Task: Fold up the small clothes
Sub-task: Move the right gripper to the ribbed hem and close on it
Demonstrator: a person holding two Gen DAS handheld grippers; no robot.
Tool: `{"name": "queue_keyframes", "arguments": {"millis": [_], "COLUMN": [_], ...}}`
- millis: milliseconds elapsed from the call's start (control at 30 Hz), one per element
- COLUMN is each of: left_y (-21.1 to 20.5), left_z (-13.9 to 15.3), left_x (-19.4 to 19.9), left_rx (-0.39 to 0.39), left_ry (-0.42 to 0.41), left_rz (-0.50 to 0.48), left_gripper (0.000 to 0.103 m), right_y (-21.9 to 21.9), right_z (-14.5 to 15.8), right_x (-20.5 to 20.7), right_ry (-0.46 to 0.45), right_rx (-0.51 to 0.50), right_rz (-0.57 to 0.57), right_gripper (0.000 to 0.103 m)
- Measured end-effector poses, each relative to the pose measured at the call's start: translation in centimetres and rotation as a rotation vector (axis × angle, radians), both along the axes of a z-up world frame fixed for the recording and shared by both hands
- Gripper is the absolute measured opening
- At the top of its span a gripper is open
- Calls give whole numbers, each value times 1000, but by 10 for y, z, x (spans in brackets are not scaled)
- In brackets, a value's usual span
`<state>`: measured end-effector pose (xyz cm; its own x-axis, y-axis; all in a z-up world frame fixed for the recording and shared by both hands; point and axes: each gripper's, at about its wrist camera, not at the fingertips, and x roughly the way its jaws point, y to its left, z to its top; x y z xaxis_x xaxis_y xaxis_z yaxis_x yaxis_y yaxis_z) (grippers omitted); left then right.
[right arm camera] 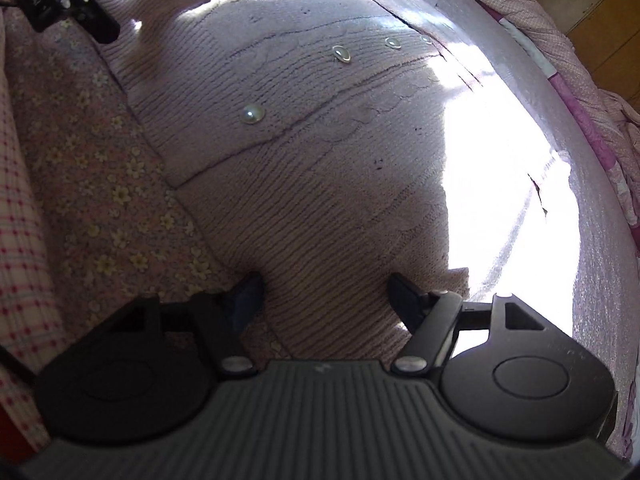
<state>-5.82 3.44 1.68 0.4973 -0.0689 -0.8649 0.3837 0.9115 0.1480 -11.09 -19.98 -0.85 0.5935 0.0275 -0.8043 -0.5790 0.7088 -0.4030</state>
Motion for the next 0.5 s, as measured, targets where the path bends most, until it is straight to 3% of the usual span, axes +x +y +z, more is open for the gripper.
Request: {"name": "queue_keyframes", "arguments": {"millis": [133, 267, 500], "left_y": [-3, -7, -10], "left_z": [3, 13, 22], "left_x": [1, -2, -4], "left_rx": [-8, -34, -77], "left_ry": [-6, -37, -53], "left_rz": [-5, -12, -12], "left_gripper": [87, 87, 87], "right_y": [-3, -13, -28], "right_z": [4, 13, 37], "right_x": [0, 3, 7], "right_ry": [-60, -75, -173], "right_rx": [-20, 56, 209], "right_rz": [-30, -87, -199], "right_gripper": [23, 15, 14]}}
